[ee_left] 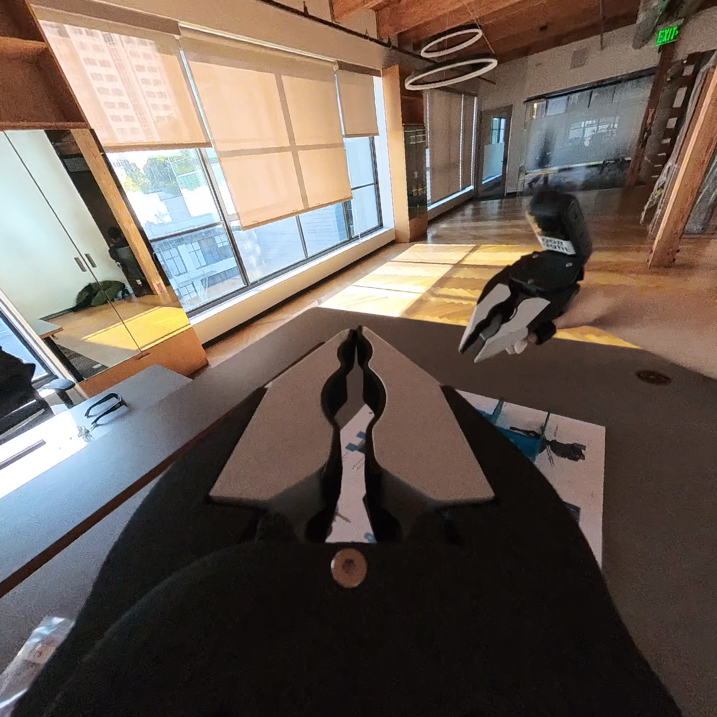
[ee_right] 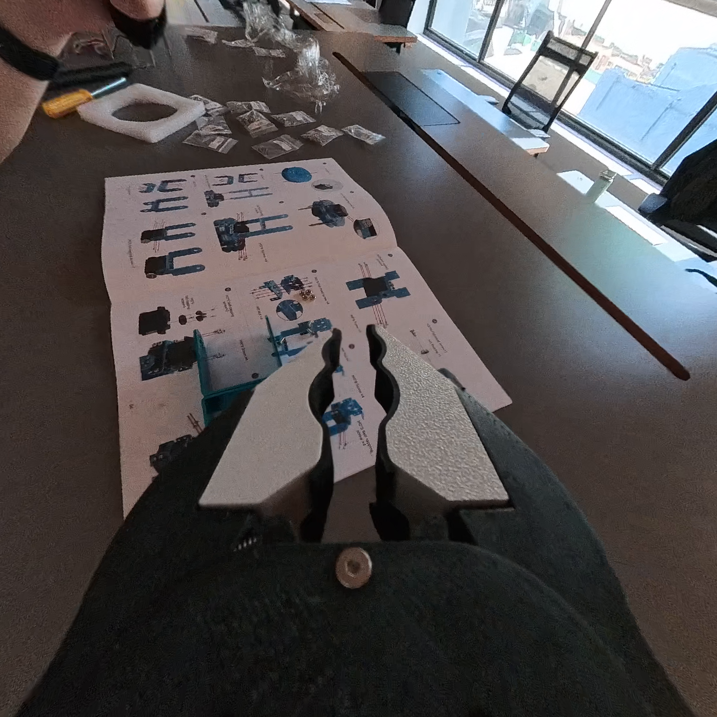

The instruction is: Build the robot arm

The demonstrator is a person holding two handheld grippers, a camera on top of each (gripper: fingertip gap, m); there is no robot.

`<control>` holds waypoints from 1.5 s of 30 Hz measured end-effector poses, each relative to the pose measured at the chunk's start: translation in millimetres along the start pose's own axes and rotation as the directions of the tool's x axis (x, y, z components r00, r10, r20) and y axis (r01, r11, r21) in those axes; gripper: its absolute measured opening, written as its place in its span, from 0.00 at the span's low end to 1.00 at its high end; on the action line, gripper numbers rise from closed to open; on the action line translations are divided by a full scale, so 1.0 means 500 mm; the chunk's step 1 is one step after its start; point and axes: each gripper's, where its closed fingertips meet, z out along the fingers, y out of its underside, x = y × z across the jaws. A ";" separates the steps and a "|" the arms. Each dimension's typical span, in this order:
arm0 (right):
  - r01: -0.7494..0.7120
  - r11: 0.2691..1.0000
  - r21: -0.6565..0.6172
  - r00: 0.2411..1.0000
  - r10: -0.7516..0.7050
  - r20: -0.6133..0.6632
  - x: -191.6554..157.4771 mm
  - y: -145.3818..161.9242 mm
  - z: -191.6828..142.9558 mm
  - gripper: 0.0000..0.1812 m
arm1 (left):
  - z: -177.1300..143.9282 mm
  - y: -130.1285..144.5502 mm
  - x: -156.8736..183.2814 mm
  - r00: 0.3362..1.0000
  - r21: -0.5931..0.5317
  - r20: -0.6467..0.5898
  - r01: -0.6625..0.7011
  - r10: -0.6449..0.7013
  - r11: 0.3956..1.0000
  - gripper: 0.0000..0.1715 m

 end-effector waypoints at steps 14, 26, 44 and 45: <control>0.034 0.994 0.106 0.999 -0.038 0.038 -0.028 0.050 0.031 0.10 | -0.038 0.220 -0.098 0.988 -0.201 0.127 0.107 -0.083 0.974 0.10; 0.090 0.996 -0.006 0.993 -0.090 -0.070 0.036 0.111 0.028 0.06 | -0.107 0.187 -0.179 0.948 -0.134 0.304 0.138 -0.091 0.981 0.07; 0.143 0.986 -0.091 0.948 -0.163 -0.274 0.119 0.140 0.003 0.02 | -0.172 0.196 -0.250 0.867 -0.136 0.482 0.219 -0.129 0.966 0.00; 0.158 0.982 -0.106 0.942 -0.182 -0.281 0.120 0.143 0.006 0.02 | -0.175 0.195 -0.253 0.862 -0.128 0.488 0.228 -0.139 0.965 0.00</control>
